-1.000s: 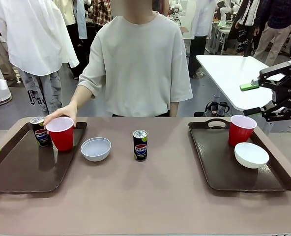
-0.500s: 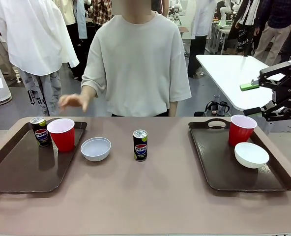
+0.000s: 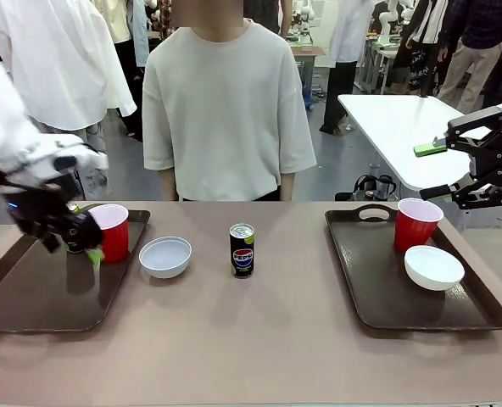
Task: Prepare tableware on both trays.
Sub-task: Pick up a Picnic Bowl from the table and place it on a Handle tray.
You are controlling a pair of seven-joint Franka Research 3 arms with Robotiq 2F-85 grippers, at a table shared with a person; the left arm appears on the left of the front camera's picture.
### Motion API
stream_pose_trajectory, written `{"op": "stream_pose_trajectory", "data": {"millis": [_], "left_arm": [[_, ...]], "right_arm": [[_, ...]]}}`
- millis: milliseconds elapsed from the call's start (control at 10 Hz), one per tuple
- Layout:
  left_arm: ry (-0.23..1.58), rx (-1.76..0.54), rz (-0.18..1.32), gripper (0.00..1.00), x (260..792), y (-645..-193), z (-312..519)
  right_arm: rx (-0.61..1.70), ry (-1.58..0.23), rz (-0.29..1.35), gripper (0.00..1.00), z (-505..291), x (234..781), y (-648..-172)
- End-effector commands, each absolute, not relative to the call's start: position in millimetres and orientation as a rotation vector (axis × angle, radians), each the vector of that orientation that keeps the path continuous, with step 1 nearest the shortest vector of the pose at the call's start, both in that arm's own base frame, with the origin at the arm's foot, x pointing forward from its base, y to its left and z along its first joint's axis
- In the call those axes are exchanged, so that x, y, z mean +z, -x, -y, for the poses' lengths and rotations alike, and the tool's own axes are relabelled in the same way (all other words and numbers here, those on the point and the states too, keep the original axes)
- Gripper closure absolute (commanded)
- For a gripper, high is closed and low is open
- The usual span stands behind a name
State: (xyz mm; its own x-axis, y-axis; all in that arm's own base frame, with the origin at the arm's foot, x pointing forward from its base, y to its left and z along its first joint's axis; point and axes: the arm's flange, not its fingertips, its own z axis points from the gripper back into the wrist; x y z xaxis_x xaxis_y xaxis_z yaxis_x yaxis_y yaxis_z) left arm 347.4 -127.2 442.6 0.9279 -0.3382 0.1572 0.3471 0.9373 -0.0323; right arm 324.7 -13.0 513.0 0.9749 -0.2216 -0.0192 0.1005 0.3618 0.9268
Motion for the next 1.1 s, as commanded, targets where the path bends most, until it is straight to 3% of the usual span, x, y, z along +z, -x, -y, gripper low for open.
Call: {"op": "stream_pose_trajectory", "data": {"millis": [0,400,1000], "left_arm": [[0.009,-0.315,0.138,0.00,403,-357,159],[-0.013,-0.296,0.288,0.00,378,-377,204],[0.077,-0.206,0.302,0.00,354,-430,219]], "right_arm": [[-0.189,-1.180,0.117,0.24,16,511,-326],[-0.189,-1.180,0.117,0.24,16,511,-326],[-0.189,-1.180,0.117,0.24,16,511,-326]]}}
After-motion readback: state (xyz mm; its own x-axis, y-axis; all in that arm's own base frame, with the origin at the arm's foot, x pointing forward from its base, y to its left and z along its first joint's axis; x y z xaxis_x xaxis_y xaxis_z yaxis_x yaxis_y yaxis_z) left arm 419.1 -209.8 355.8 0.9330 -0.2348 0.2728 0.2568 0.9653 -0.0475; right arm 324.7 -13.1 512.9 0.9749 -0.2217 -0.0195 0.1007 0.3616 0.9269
